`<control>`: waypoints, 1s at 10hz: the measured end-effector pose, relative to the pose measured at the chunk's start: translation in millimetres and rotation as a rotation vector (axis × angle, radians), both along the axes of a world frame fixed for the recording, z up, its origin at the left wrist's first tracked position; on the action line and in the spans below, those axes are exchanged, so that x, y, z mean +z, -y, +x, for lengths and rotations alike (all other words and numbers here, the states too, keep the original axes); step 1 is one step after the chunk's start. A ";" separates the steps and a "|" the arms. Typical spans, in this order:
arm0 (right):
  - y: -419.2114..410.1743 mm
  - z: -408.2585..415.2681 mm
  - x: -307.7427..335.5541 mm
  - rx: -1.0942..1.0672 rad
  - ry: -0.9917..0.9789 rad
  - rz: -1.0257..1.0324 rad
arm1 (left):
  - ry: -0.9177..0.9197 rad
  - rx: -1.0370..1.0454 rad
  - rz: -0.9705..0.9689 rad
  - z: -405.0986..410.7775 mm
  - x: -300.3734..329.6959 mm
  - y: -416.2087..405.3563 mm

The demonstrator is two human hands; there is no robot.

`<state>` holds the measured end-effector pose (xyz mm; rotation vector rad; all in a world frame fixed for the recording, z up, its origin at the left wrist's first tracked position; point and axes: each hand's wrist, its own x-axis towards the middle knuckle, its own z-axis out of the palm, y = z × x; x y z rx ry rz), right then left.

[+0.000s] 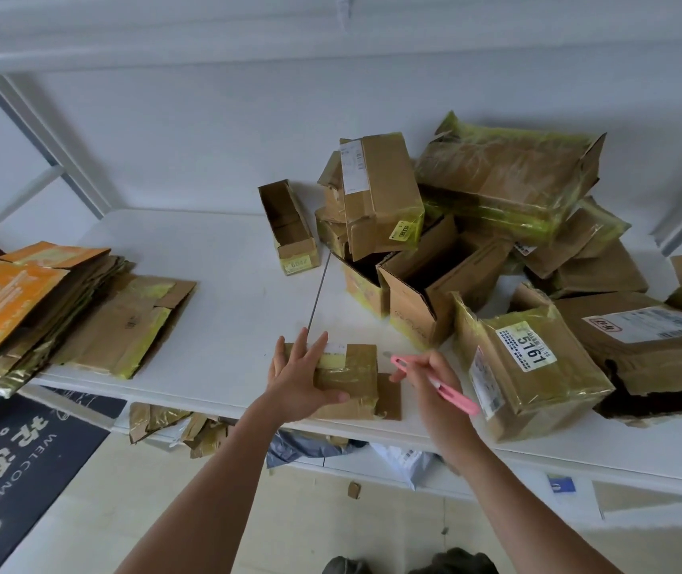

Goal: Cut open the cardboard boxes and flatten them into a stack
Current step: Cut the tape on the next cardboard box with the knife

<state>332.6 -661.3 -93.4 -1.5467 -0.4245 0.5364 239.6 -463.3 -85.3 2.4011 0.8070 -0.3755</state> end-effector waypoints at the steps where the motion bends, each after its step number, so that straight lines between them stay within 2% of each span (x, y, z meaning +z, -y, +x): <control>1: -8.5 0.6 -2.2 0.015 -0.015 -0.022 | 0.003 0.005 0.003 0.7 -0.3 -0.2; 3: 0.8 -13.1 -6.2 0.033 -0.023 -0.006 | -0.002 0.002 0.002 -0.6 -0.9 0.1; 5: 19.7 -17.1 -8.2 0.137 0.049 -0.035 | 0.023 0.003 -0.012 1.4 -1.6 -4.0; 6: 21.9 -3.5 -10.0 0.103 0.241 -0.090 | 0.061 0.033 0.028 1.4 6.0 -9.1; 7: 11.7 17.4 -29.3 0.063 0.723 -0.392 | 0.011 0.070 0.201 -0.9 16.7 -8.5; 8: -8.1 33.7 -46.4 0.130 0.998 -0.793 | 0.020 0.338 0.260 -10.4 19.7 -13.7; 9: -22.8 38.0 -52.0 0.214 0.989 -1.001 | -0.034 0.500 0.152 -22.2 14.3 -29.3; 10: -27.6 39.9 -49.3 0.253 0.832 -1.046 | -0.075 0.571 0.107 -28.5 13.6 -38.0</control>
